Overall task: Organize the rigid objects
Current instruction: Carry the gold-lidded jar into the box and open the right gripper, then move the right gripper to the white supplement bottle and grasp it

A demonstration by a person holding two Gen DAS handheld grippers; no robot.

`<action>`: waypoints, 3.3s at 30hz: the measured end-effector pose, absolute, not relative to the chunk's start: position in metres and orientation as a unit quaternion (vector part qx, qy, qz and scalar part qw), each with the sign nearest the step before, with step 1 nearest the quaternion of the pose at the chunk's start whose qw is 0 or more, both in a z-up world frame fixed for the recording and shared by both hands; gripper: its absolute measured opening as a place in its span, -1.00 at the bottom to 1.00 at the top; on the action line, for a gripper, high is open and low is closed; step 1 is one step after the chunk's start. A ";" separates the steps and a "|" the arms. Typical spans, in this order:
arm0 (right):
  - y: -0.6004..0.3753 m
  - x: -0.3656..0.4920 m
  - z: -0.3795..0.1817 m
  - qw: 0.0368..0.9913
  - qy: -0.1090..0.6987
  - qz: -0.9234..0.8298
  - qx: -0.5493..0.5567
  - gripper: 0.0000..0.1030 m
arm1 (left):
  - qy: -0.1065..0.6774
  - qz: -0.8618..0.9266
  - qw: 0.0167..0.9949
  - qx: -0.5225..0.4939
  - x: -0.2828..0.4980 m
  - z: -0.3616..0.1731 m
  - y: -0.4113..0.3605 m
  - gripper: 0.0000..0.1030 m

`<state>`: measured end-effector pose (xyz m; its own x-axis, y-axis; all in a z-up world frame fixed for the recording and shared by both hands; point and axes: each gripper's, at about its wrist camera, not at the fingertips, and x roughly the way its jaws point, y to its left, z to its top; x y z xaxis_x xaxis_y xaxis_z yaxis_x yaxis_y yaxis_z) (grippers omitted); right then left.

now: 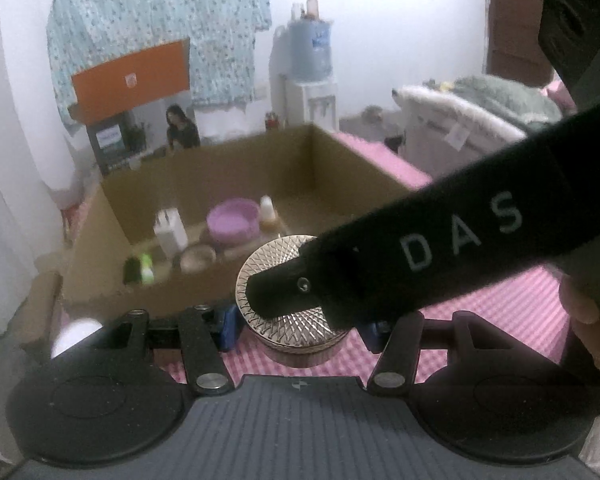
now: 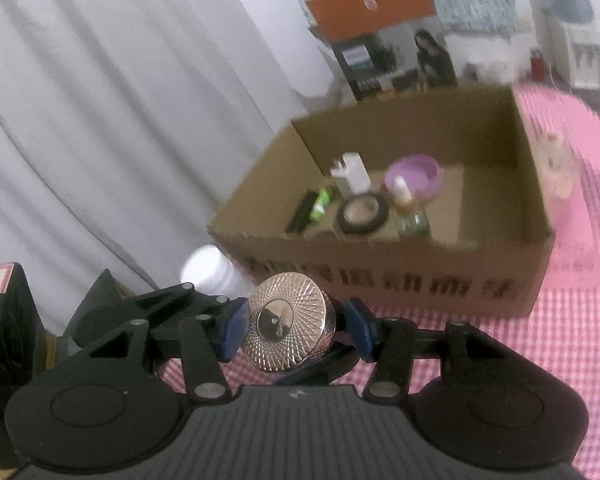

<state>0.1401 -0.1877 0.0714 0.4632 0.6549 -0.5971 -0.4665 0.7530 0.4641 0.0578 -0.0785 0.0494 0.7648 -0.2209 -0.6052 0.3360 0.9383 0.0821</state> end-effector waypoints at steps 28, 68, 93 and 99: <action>-0.210 0.352 0.085 0.813 0.476 0.325 0.089 0.10 | 0.427 -0.157 0.891 0.004 0.263 0.057 -0.100 0.08; -0.229 0.333 0.116 0.860 0.404 0.306 0.063 0.70 | 0.397 -0.179 0.900 0.007 0.243 0.083 -0.103 0.70; -0.178 0.129 0.122 0.879 0.319 0.342 0.097 1.00 | 0.296 -0.053 0.952 0.058 0.039 0.073 -0.002 1.00; -0.128 0.143 0.094 0.847 0.365 0.375 0.093 1.00 | 0.312 -0.003 0.948 0.061 0.050 0.043 0.020 0.99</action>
<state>0.1428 -0.1282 0.0939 0.4524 0.7023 -0.5497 -0.5670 0.7022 0.4306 0.0502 0.0201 0.0427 0.8051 0.0330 -0.5922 0.0435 0.9925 0.1145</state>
